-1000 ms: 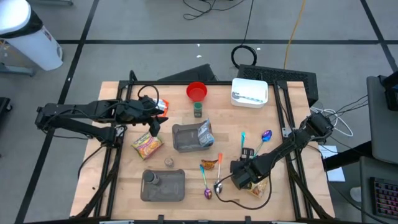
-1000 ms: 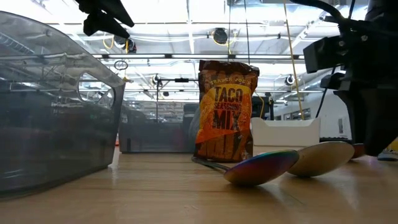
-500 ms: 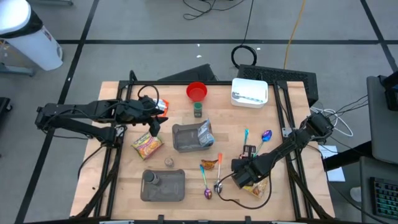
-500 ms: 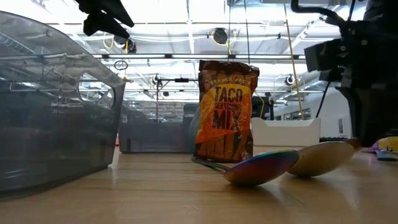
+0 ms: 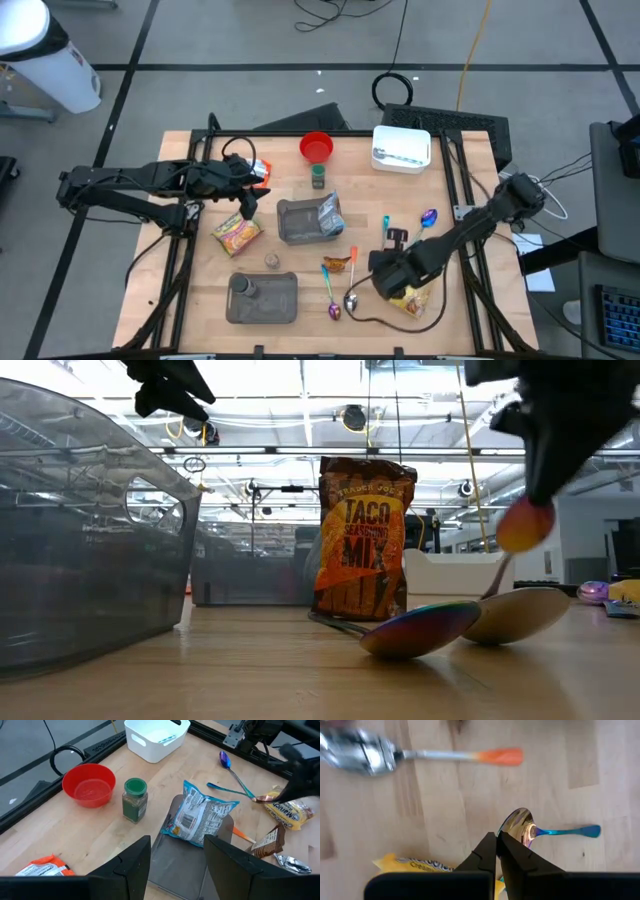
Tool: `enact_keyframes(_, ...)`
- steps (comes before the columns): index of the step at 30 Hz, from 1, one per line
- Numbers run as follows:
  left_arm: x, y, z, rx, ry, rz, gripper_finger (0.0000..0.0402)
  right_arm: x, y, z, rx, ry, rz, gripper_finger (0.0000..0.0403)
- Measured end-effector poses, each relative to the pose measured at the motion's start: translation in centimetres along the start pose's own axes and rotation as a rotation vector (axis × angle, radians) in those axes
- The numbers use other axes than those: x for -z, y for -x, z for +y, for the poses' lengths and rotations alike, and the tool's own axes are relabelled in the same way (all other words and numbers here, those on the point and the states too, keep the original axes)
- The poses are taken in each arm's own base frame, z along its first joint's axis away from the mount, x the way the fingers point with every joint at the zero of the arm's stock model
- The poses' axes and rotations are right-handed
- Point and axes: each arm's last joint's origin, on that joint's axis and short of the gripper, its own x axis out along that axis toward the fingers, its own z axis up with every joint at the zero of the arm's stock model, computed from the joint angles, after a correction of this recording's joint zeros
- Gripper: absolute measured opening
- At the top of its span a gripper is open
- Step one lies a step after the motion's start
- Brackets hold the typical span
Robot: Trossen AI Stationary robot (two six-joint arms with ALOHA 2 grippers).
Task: Pick & Place Food Item
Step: Put the top left purple spoon into the white bin
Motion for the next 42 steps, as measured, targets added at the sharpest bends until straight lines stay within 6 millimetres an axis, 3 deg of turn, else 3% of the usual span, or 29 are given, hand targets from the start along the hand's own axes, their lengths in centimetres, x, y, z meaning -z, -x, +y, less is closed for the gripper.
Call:
enact_keyframes(15, -0.1, 0.0, -0.1, 0.034, -0.023, 0.002, 0.0191, -0.6, 7.3, -7.2, -0.125, -0.367, -0.206, 0.0002)
enact_keyframes(22, -1.0, 0.1, -0.9, 0.193, -0.040, -0.062, 0.0191, -0.3, 9.7, -9.6, -0.179, -0.449, -0.313, 0.0001)
enact_keyframes(26, -2.2, -0.2, -1.8, 0.292, -0.054, -0.164, 0.0191, -0.9, 11.2, -10.5, -0.307, -0.454, -0.416, 0.0001)
enact_keyframes(34, -3.0, -2.8, -3.5, 0.442, -0.089, -0.204, 0.0191, -2.9, 13.5, -11.7, -0.463, -0.453, -0.682, 0.0001)
enact_keyframes(42, -3.0, -6.2, -5.0, 0.572, -0.082, -0.154, 0.0191, -4.0, 14.3, -12.4, -0.564, -0.426, -0.790, 0.0000)
